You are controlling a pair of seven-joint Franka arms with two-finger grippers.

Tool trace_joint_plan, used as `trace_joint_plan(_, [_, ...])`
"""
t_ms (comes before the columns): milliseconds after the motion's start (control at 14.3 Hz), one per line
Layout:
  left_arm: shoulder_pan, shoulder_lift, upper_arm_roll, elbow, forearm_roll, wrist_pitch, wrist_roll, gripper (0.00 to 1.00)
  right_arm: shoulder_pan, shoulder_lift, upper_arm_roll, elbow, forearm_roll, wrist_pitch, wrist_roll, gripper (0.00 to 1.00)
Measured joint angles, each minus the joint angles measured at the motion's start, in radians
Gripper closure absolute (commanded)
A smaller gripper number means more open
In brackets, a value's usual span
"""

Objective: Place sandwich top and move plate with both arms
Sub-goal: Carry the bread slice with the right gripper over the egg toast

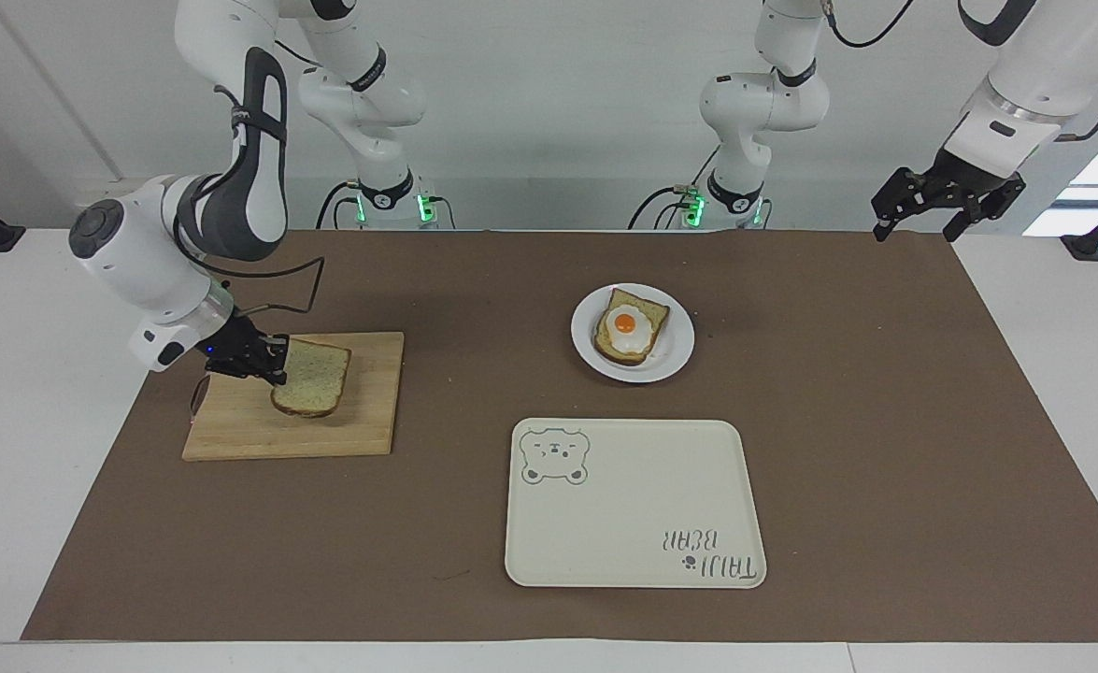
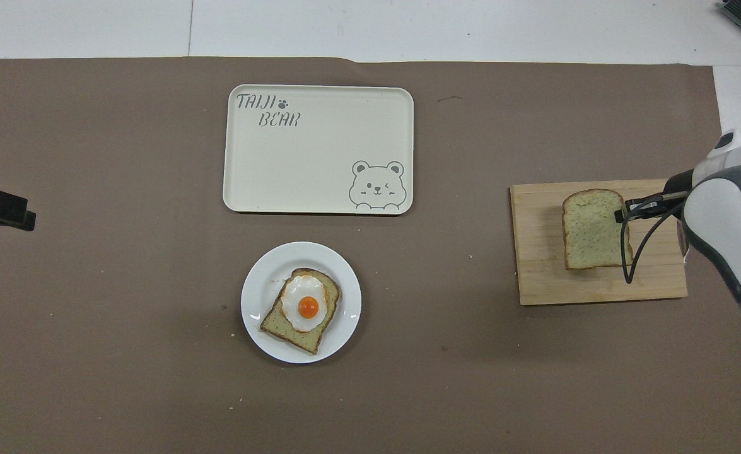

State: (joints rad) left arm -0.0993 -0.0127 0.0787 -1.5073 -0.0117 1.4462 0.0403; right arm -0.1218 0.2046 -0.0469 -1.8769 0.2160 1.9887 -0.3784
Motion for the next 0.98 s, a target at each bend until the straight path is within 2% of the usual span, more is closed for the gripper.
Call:
trace_joint_plan(349, [0.000, 0.000, 0.000, 0.000, 0.000, 0.000, 0.000, 0.00, 0.003, -0.026, 0.053, 0.029, 0.101, -0.131, 0.096, 1.00])
trace_joint_plan(628, [0.000, 0.000, 0.000, 0.000, 0.000, 0.000, 0.000, 0.00, 0.015, -0.026, 0.133, 0.029, 0.116, -0.162, 0.185, 1.00])
trace_joint_plan(977, [0.000, 0.000, 0.000, 0.000, 0.000, 0.000, 0.000, 0.00, 0.137, -0.026, 0.157, 0.029, 0.117, -0.162, 0.337, 1.00])
